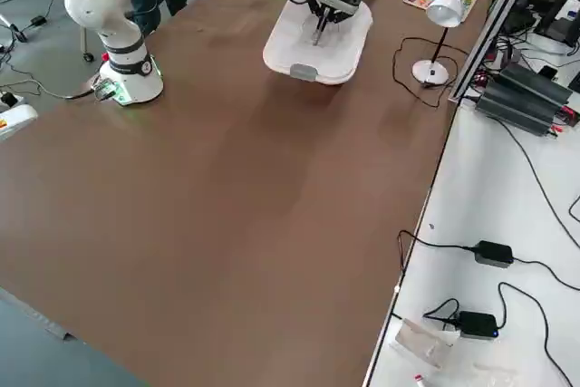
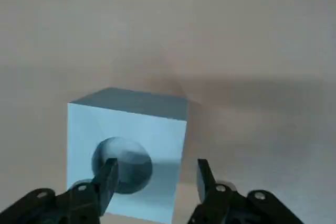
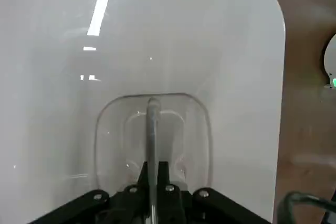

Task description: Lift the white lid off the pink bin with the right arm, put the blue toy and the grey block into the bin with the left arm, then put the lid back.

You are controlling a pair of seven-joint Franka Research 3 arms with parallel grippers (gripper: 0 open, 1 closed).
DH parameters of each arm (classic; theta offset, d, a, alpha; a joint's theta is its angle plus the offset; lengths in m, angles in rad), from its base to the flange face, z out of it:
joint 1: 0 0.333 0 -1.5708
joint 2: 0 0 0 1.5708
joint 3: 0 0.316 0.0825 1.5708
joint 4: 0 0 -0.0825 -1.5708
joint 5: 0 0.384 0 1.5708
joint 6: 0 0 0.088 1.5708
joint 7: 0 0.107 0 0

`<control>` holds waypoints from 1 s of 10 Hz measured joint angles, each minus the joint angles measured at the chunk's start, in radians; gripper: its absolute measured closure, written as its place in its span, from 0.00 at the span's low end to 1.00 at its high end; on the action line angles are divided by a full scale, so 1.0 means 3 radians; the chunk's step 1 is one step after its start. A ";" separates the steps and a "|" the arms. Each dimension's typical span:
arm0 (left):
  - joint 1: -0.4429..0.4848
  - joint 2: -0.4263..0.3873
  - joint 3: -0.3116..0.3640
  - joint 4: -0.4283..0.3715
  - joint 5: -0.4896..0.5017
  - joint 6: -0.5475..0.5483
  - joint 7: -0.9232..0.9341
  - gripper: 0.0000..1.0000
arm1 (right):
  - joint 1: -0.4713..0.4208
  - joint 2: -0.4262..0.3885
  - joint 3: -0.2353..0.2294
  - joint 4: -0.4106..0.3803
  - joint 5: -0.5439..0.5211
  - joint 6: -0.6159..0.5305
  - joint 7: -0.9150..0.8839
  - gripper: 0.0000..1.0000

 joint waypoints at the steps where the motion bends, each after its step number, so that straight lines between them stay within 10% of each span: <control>1: -0.0004 0.0000 -0.0019 -0.0007 0.0000 0.0000 0.0000 0.34 | 0.0000 0.0000 0.0000 0.0000 0.0000 0.0000 0.0000 0.93; 5: -0.0002 0.0048 -0.0027 -0.0029 0.0065 0.0000 0.0001 0.43 | 0.0000 0.0000 0.0000 0.0000 0.0000 0.0000 0.0000 0.93; 7: -0.0004 0.0050 -0.0033 -0.0019 0.0088 0.0002 0.0010 0.74 | 0.0000 0.0000 0.0000 0.0000 0.0000 0.0000 0.0000 0.93; 10: -0.0005 0.0029 -0.0087 0.0023 0.0089 -0.0037 0.0010 0.74 | 0.0000 0.0000 0.0000 0.0000 0.0000 0.0000 0.0000 0.93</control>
